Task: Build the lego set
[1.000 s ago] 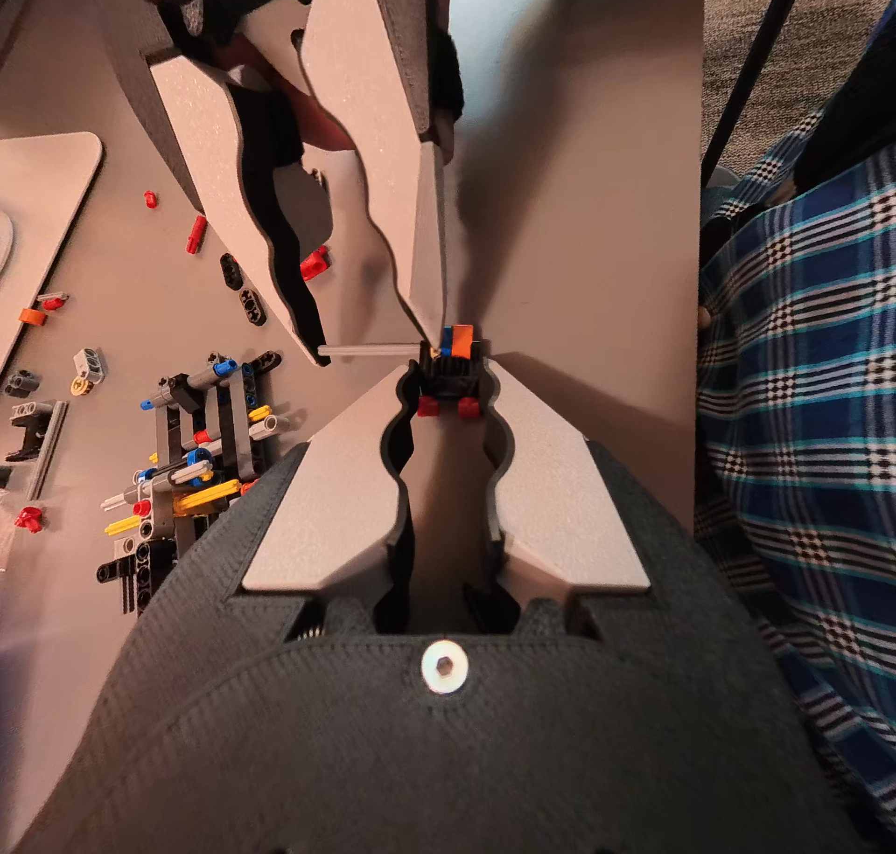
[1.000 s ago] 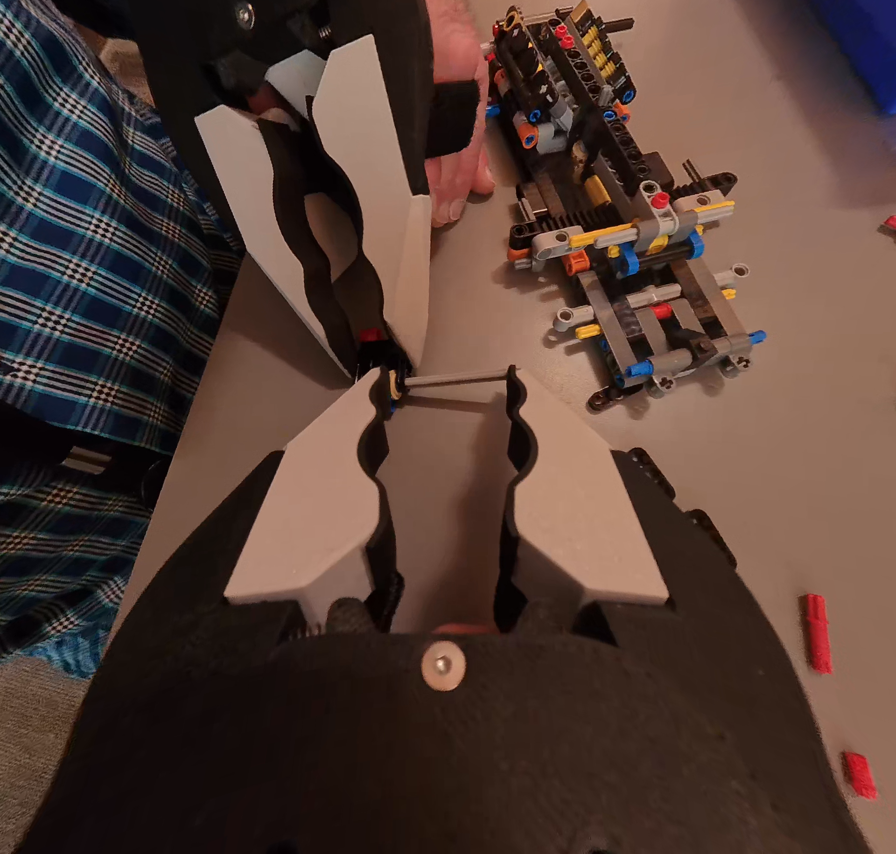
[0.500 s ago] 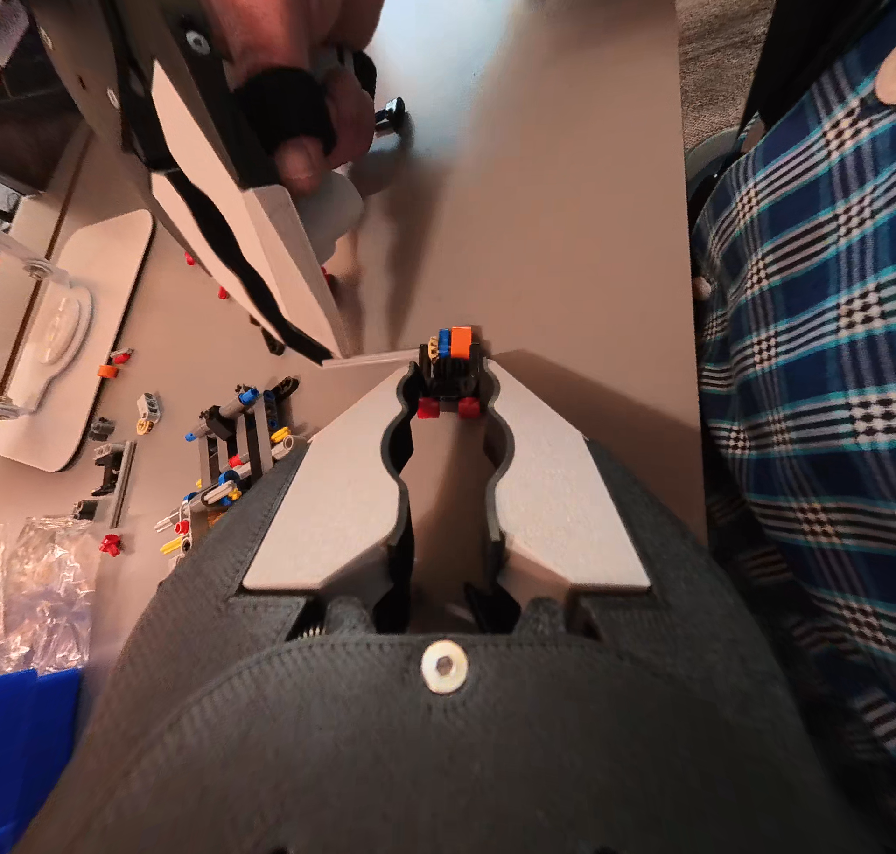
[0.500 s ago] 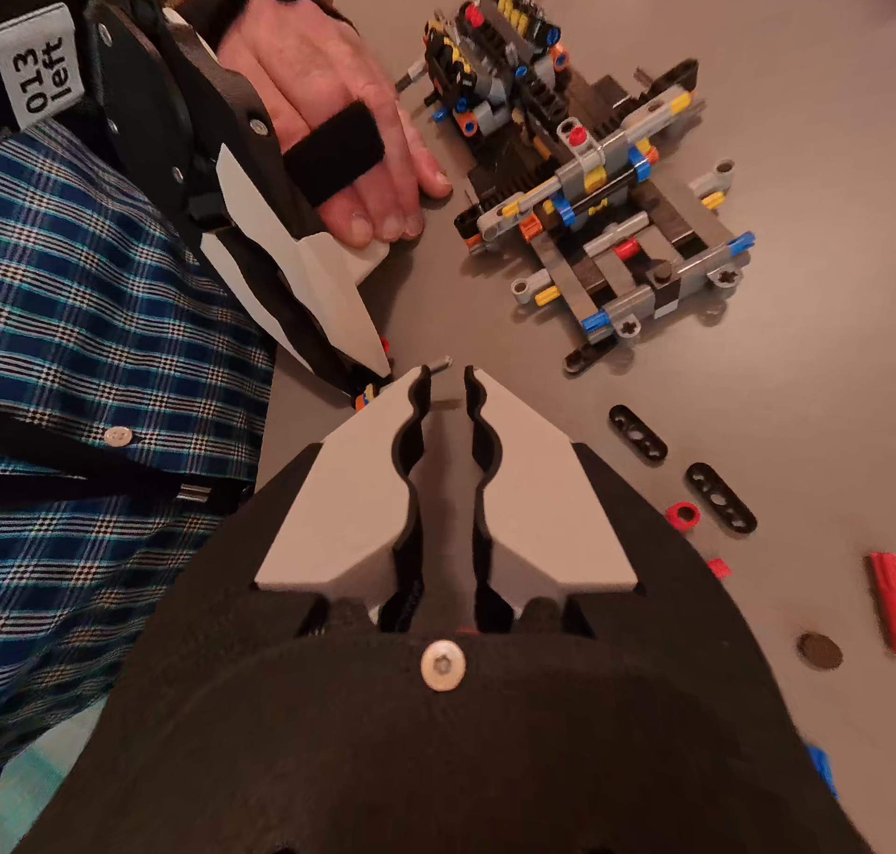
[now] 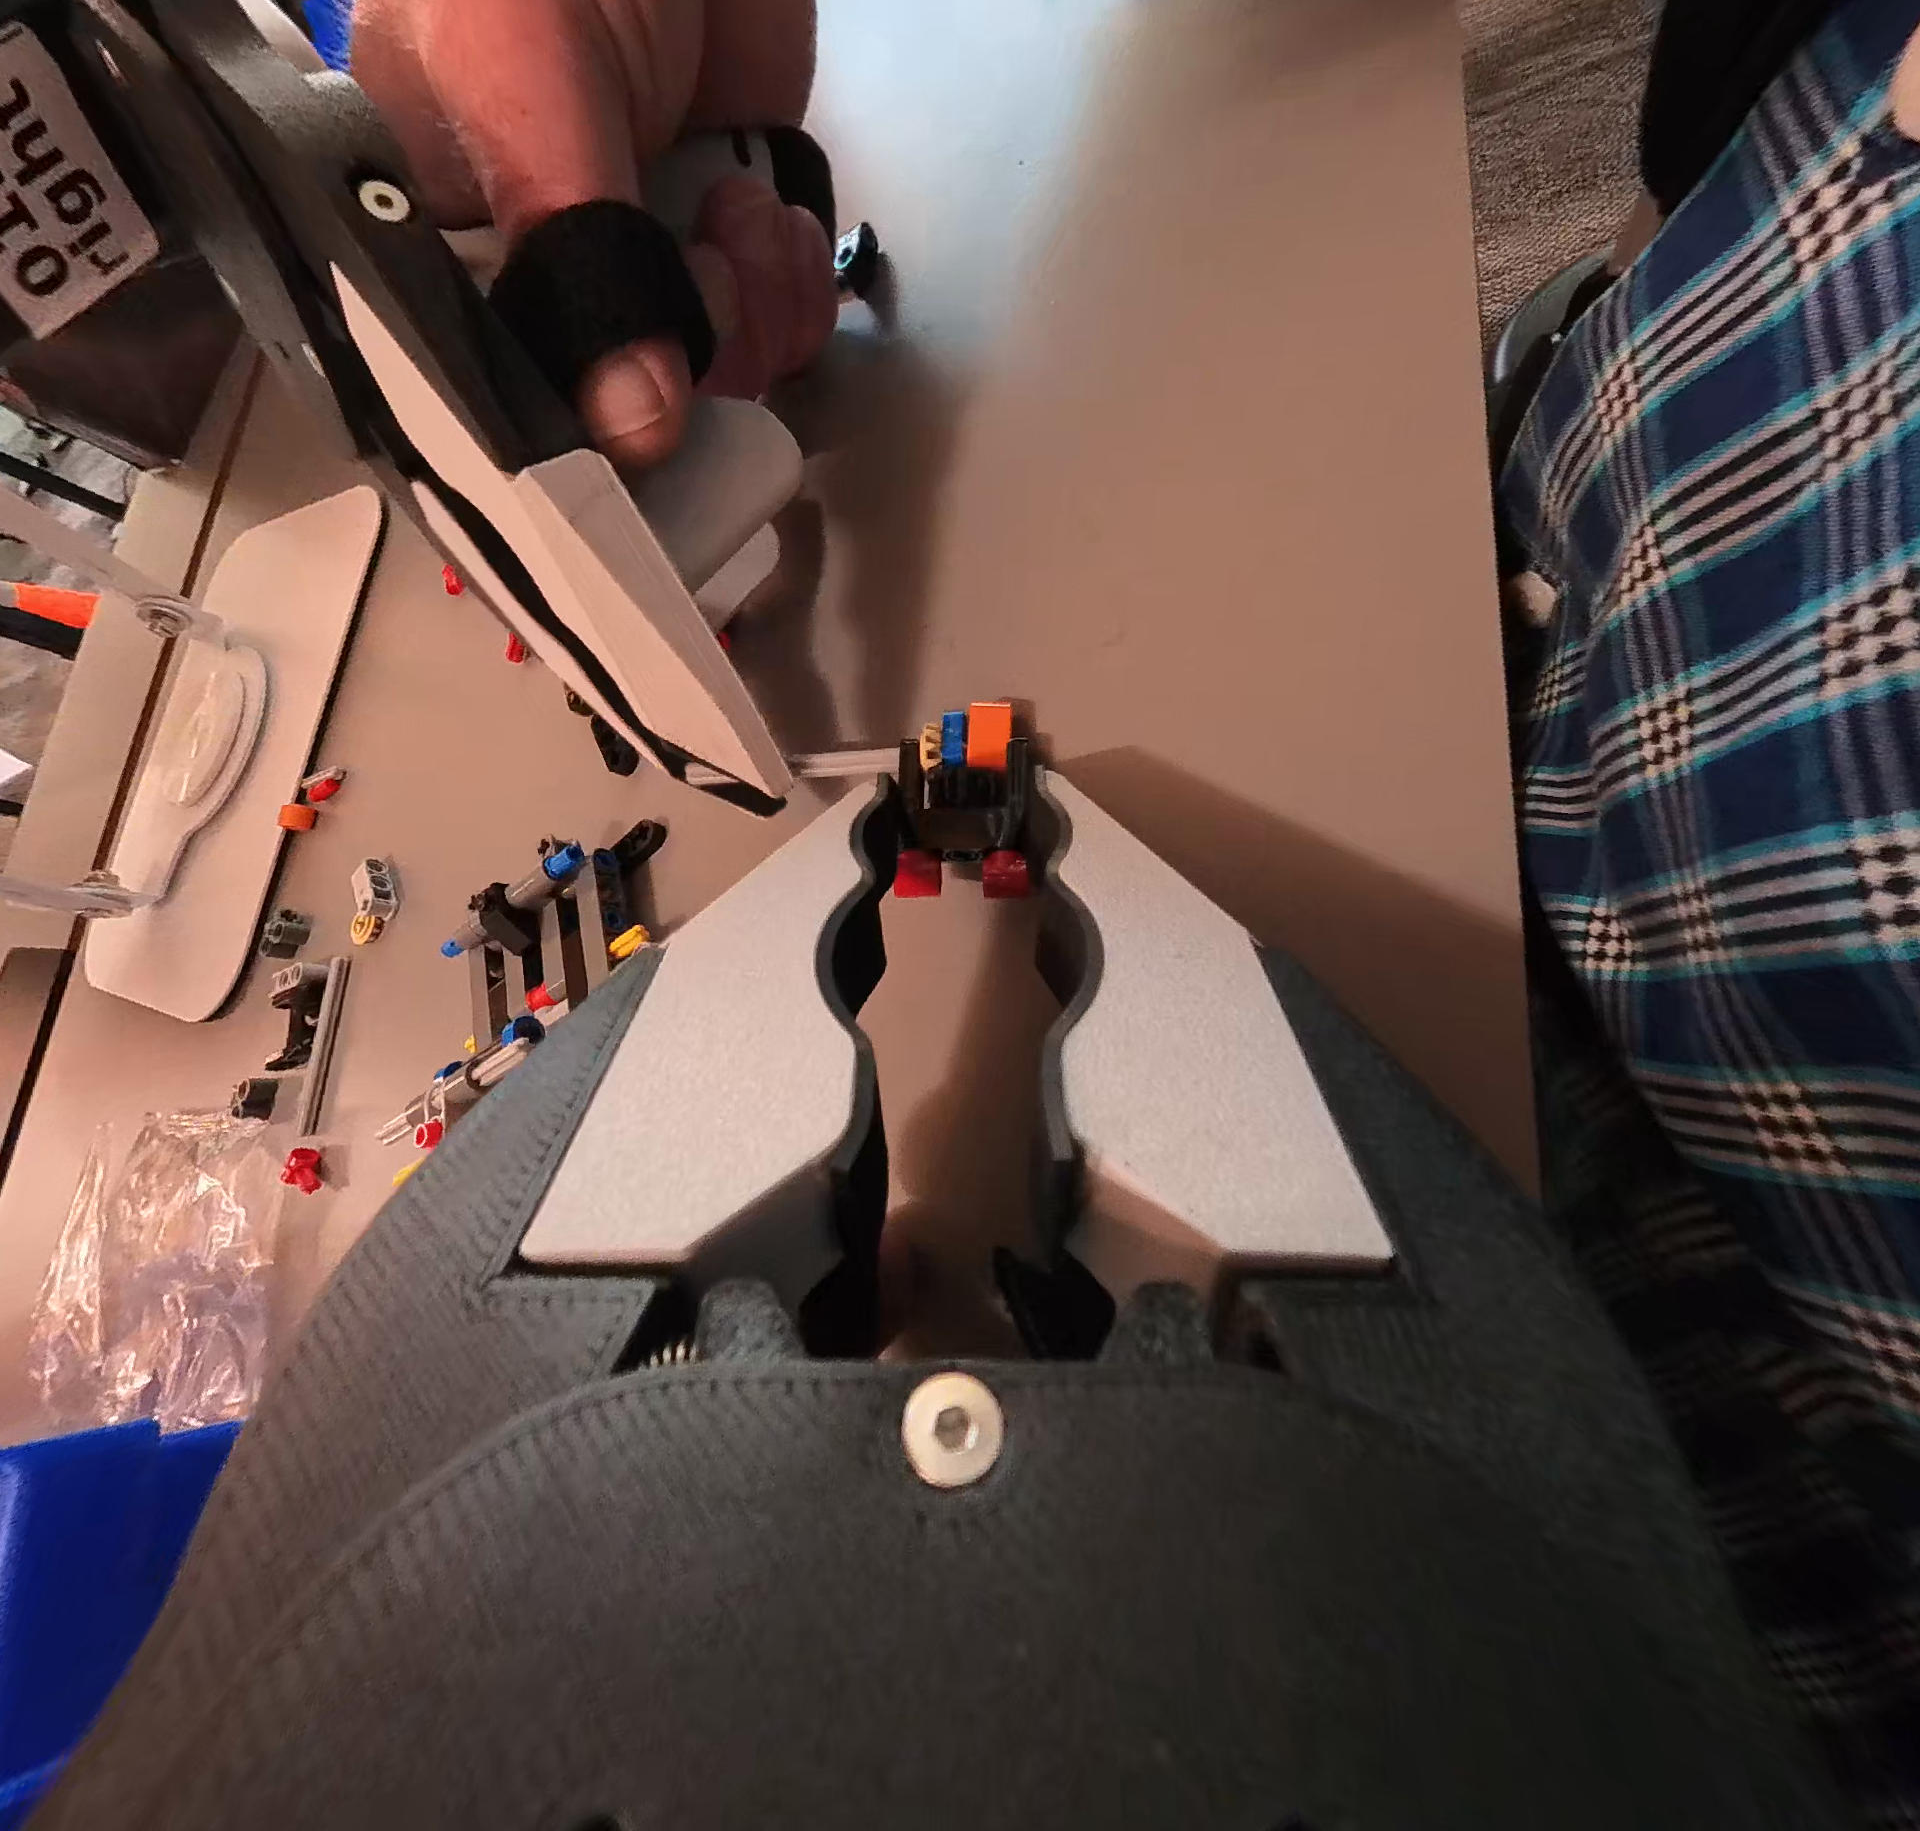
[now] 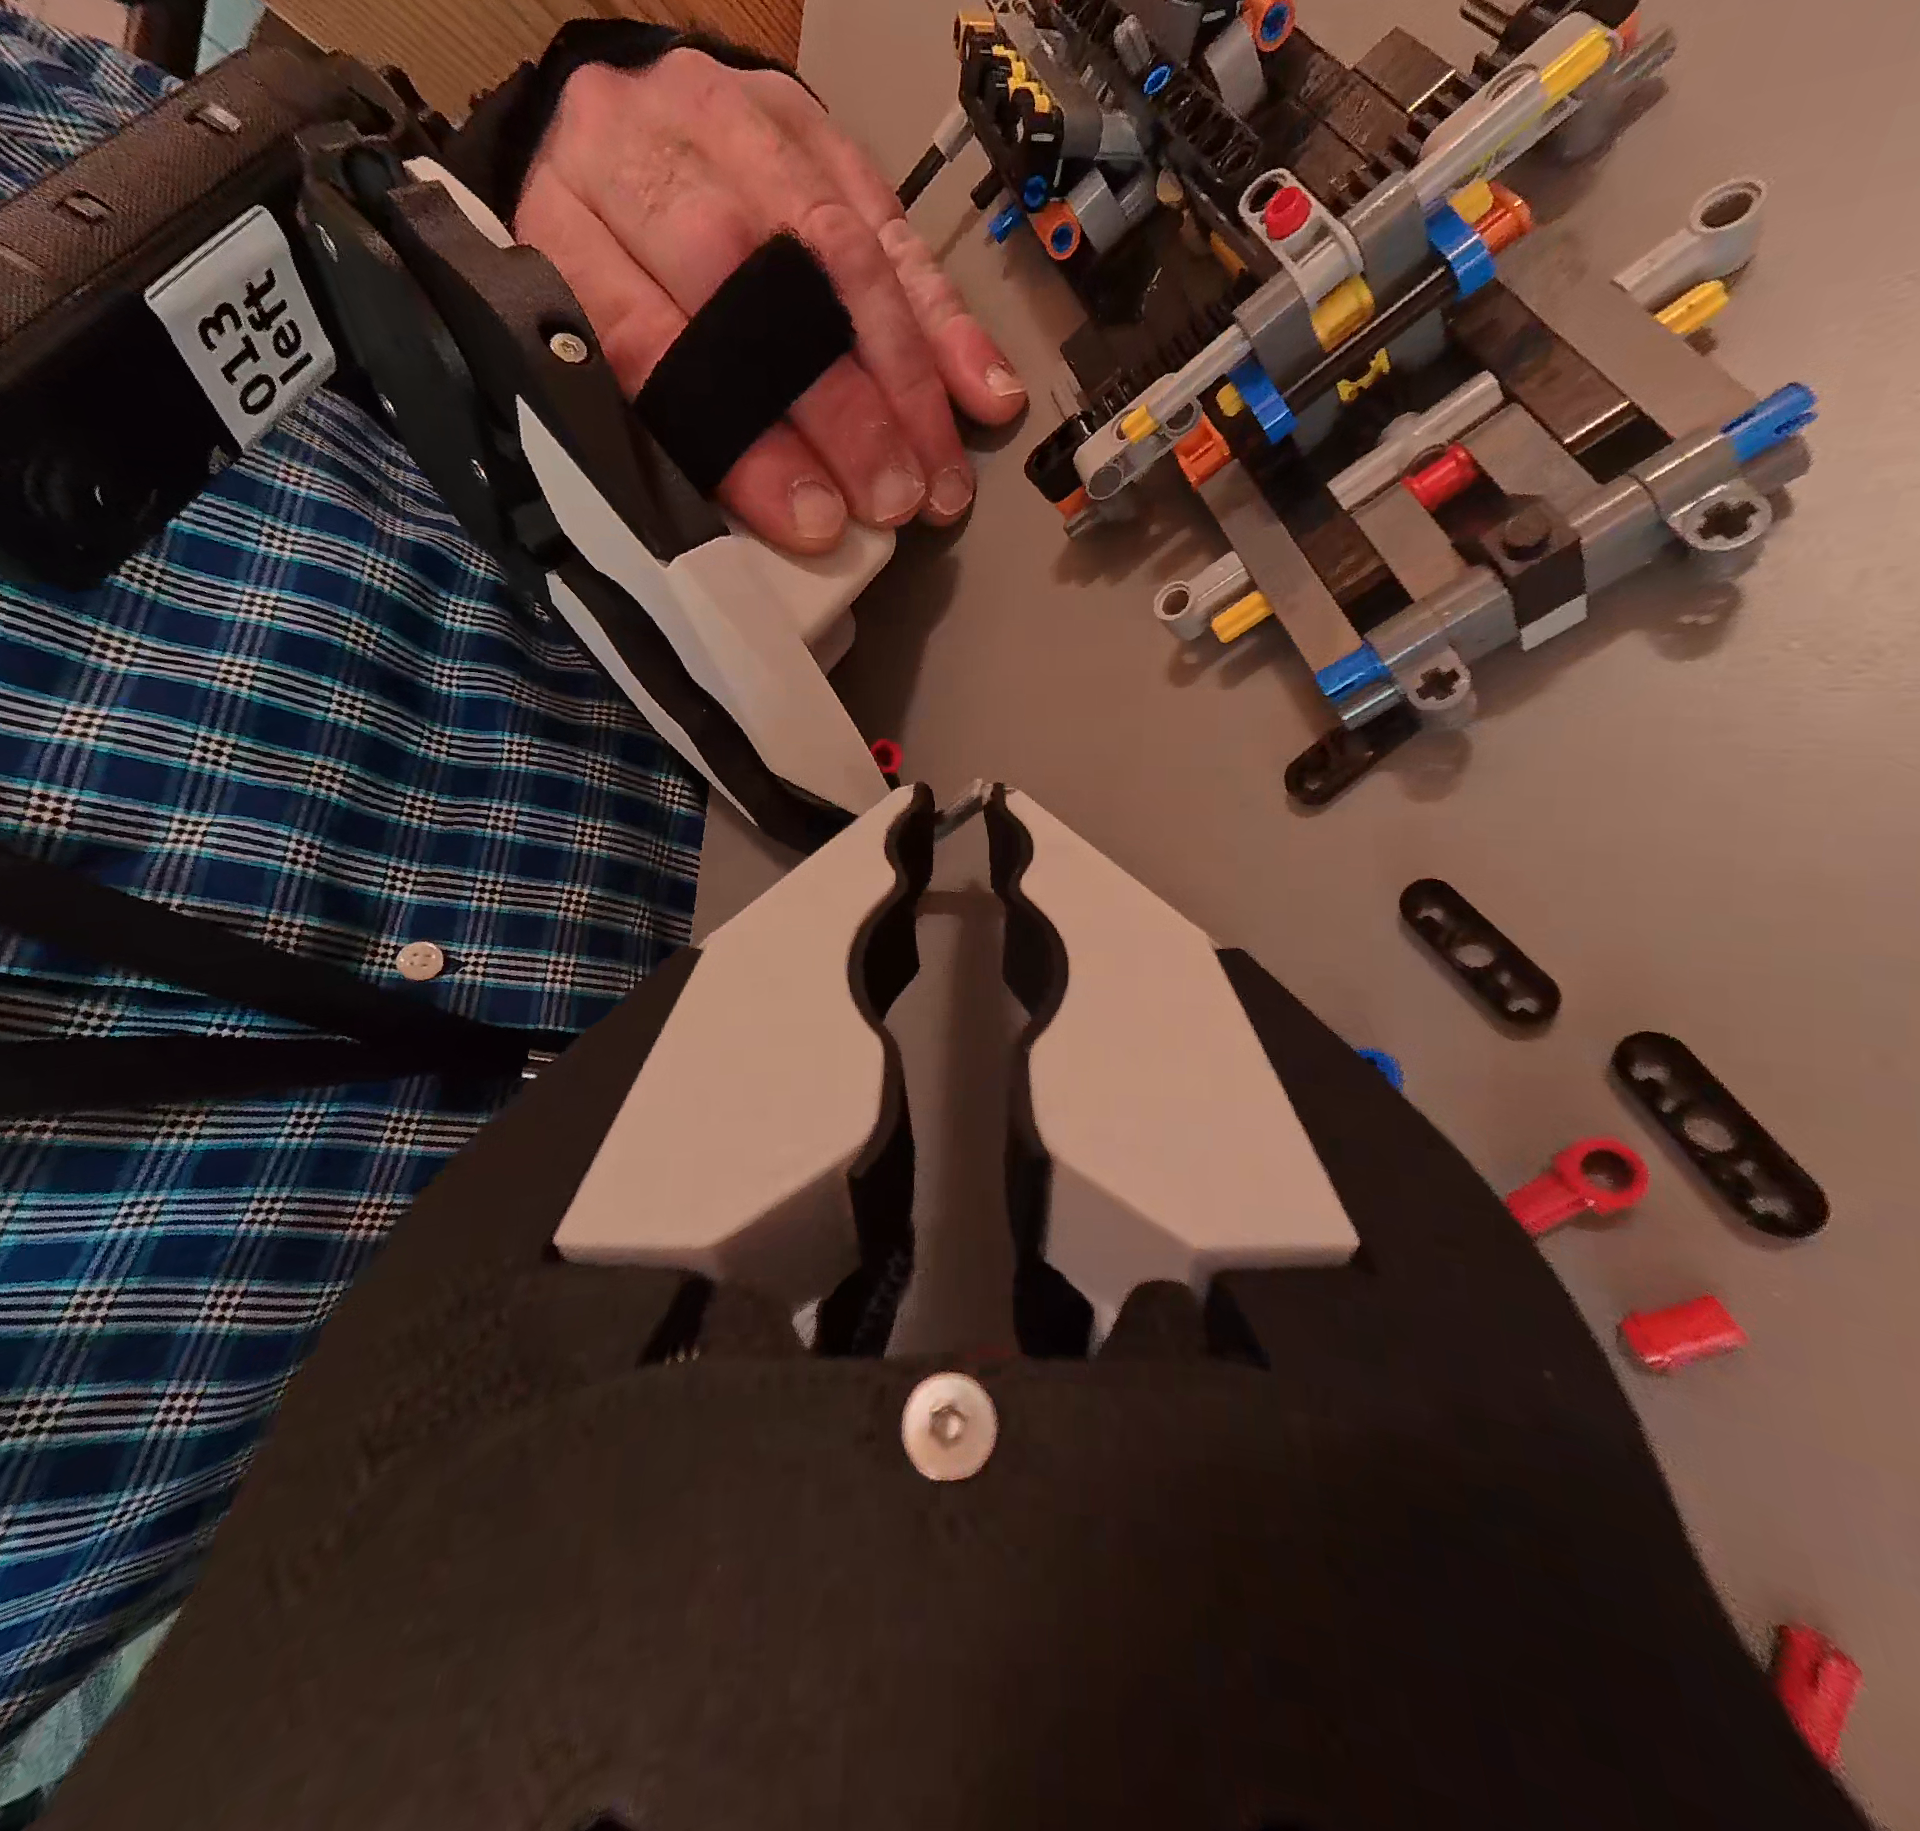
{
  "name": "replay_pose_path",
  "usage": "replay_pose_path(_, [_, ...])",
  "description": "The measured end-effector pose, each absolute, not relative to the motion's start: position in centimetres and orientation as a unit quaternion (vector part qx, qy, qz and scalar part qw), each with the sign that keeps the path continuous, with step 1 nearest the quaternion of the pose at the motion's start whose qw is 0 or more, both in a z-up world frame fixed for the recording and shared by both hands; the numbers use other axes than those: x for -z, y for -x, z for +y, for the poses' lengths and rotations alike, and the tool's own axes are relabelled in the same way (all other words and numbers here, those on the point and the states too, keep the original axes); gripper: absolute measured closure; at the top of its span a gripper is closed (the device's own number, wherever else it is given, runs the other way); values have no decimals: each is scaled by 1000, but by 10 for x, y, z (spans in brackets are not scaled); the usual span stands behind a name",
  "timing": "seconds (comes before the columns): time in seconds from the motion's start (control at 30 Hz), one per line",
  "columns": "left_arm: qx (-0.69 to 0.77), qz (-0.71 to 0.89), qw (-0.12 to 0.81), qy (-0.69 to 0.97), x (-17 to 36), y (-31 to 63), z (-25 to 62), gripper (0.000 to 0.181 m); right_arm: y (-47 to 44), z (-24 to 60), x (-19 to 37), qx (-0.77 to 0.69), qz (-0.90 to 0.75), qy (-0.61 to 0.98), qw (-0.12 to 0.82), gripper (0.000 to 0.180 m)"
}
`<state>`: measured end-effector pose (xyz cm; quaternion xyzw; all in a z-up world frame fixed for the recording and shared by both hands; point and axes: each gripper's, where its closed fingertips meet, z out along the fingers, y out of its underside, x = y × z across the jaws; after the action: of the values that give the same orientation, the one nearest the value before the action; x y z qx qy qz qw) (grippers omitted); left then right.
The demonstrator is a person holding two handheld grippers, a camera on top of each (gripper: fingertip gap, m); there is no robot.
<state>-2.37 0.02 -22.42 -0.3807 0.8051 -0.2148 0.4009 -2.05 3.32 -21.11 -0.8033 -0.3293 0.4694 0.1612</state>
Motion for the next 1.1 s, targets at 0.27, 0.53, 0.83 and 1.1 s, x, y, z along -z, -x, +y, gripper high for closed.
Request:
replay_pose_path(0.27, [221,804,394,387,225,24,1,157,22,31,205,-496,-302,796,168,177])
replay_pose_path(0.53, [221,804,392,390,225,24,2,157,22,34,209,-512,-261,806,143,177])
replay_pose_path(0.83, [220,804,391,391,225,24,2,157,23,36,213,-517,-229,817,114,177])
replay_pose_path(1.1, [227,803,381,399,226,25,2,157,24,37,214,-520,-205,821,117,177])
